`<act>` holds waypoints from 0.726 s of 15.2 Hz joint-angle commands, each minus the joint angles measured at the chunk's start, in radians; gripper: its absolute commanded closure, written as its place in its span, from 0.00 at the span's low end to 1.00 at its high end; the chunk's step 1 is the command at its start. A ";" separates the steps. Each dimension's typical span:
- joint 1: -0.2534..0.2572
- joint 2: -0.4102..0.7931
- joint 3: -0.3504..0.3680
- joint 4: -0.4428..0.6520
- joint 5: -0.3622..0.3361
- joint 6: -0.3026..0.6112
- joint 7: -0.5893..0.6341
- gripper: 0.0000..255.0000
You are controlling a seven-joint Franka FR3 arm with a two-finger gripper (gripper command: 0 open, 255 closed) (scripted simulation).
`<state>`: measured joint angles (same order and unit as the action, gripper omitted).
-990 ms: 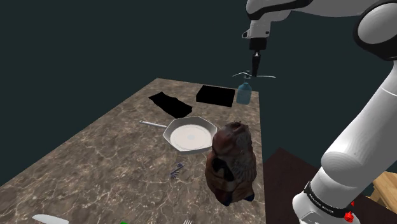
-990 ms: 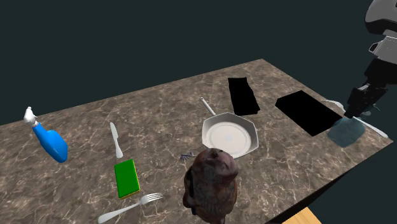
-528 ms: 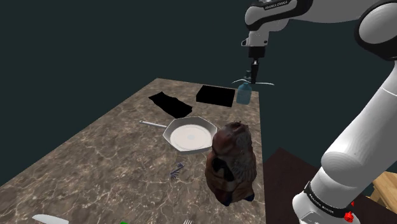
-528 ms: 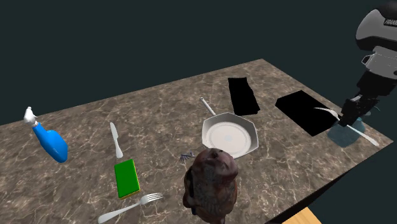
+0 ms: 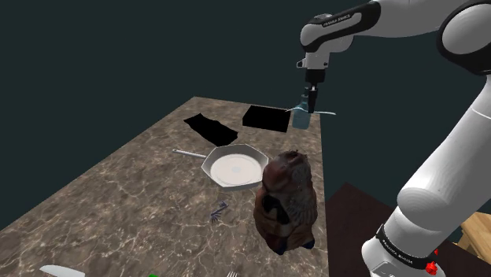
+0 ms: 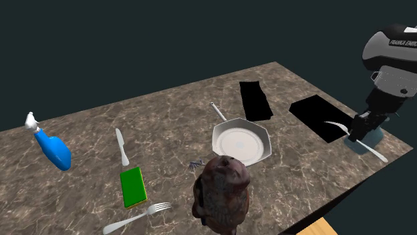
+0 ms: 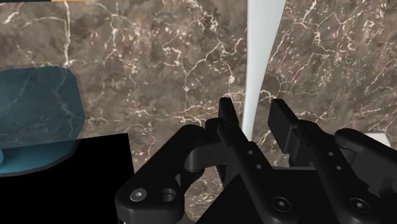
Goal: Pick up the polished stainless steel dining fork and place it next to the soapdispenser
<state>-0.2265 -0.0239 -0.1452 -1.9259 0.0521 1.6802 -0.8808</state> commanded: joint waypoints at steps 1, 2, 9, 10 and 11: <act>0.000 0.006 0.000 -0.018 0.001 0.025 -0.002 1.00; 0.000 0.009 0.000 -0.028 0.001 0.038 -0.003 1.00; 0.000 0.032 0.000 -0.097 0.006 0.129 -0.010 1.00; 0.000 0.036 0.000 -0.105 0.006 0.142 -0.011 1.00; 0.000 0.040 0.000 -0.114 0.007 0.154 -0.012 1.00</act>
<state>-0.2264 0.0098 -0.1453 -2.0331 0.0582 1.8204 -0.8908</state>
